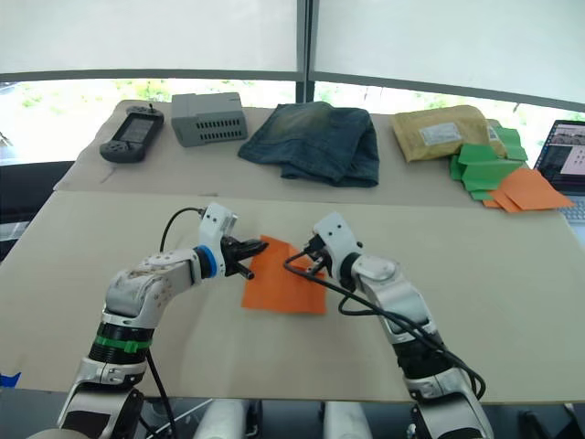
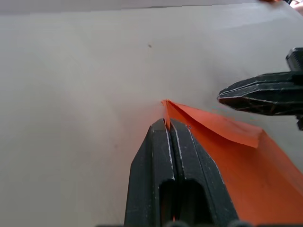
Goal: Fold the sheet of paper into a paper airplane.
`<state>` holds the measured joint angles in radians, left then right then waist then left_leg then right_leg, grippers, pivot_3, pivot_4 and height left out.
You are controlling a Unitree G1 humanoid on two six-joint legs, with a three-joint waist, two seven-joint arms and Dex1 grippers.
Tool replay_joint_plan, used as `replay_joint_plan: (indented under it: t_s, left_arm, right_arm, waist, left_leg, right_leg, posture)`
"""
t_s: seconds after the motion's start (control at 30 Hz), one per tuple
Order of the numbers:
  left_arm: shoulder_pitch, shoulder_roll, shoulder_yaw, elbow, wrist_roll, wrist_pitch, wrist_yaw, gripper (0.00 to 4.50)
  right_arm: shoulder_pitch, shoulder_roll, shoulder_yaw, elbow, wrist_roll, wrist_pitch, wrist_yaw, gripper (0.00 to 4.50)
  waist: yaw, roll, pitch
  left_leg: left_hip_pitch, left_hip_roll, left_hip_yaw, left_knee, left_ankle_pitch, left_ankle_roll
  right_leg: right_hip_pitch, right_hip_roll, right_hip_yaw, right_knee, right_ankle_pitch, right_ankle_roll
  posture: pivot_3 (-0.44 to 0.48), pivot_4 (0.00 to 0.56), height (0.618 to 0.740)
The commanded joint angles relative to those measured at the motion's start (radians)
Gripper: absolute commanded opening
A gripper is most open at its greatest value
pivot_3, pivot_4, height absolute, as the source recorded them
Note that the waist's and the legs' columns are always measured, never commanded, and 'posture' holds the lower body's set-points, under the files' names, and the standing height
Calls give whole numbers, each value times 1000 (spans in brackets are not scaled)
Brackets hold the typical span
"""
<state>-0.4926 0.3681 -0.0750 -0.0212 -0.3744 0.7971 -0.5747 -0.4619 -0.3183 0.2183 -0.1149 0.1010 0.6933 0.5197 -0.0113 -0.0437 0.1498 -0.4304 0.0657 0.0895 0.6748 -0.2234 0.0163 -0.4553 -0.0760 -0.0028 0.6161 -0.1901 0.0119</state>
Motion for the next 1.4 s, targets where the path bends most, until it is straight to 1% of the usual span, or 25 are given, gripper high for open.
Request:
replay_joint_plan:
  t_s: [0.03, 0.17, 0.3, 0.47, 0.67, 0.83, 1.0, 1.2, 1.3, 1.4]
  left_arm:
    - [-46, 29, -62, 38, 78, -162, -68, 37]
    - [-54, 37, -122, 68, 142, -273, -109, 37]
    - [-36, 23, -155, 42, 168, -314, -126, 37]
    - [-18, 4, -161, 11, 175, -301, -124, 37]
    - [-22, -9, -176, -13, 186, -262, -119, 37]
    - [-12, -8, -222, -31, 226, -264, -116, 37]
    - [-2, -19, -259, -45, 240, -204, -116, 37]
    - [-5, -24, -276, -21, 264, -190, -116, 37]
    - [-10, -29, -282, -12, 269, -190, -117, 37]
    - [-14, -33, -286, -6, 273, -189, -116, 37]
  right_arm:
    - [-25, 3, -19, -10, 12, 7, 3, 0]
    - [-5, 2, -13, -16, 12, 9, 5, 0]
    - [23, 5, -12, -47, 17, 23, 1, 0]
    - [56, -2, -12, -77, 22, 46, 8, 0]
    - [83, -9, 1, -68, 10, 40, 13, 0]
    - [84, -4, 5, -60, 8, 36, 11, 0]
    - [84, 0, 2, -65, 11, 40, 8, 0]
    - [39, 8, -39, -84, 32, 14, 4, 0]
    - [-14, 15, -55, -46, 43, -8, 19, 0]
    - [-59, 15, -33, 14, 42, -34, 48, 0]
  waist:
    - [4, 0, 0]
    - [19, 0, 0]
    - [27, 0, 0]
    - [23, 0, 0]
    - [23, 0, 0]
    - [23, 0, 0]
    - [23, 0, 0]
    - [21, 0, 0]
    - [19, 0, 0]
    - [16, 0, 0]
  left_leg:
    - [-2, 0, 0, 0, 0, 0]
    - [-4, -1, 1, -2, 0, 0]
    - [-5, -1, 1, 1, 0, 0]
    - [-6, -1, 1, 4, 0, 1]
    - [-5, -1, 0, 4, 1, 1]
    - [-4, -1, 0, 5, 1, 1]
    - [-4, -1, 0, 5, 1, 1]
    - [-3, -1, -1, 6, 1, 1]
    - [-2, -1, -1, 6, 1, 0]
    - [0, -1, -1, 6, 2, 1]
  right_leg:
    - [-1, 0, 0, 0, 0, 0]
    - [-2, 0, -1, -2, -1, 1]
    - [-2, -1, -1, -2, 0, 2]
    - [-2, -1, -1, -1, 0, 5]
    - [-2, 0, -1, 2, 0, 5]
    - [-1, 0, -1, 2, 0, 5]
    - [-1, 0, -1, 4, 0, 5]
    - [-2, 0, -1, 7, -2, 4]
    - [-2, 0, 0, 9, -2, 5]
    - [-1, 1, 0, 10, -3, 6]
  posture:
    - [0, 150, 716]
    - [0, 150, 716]
    - [0, 150, 716]
    - [0, 150, 716]
    - [0, 150, 716]
    - [0, 150, 716]
    - [0, 150, 716]
    - [0, 150, 716]
    - [0, 150, 716]
    - [0, 150, 716]
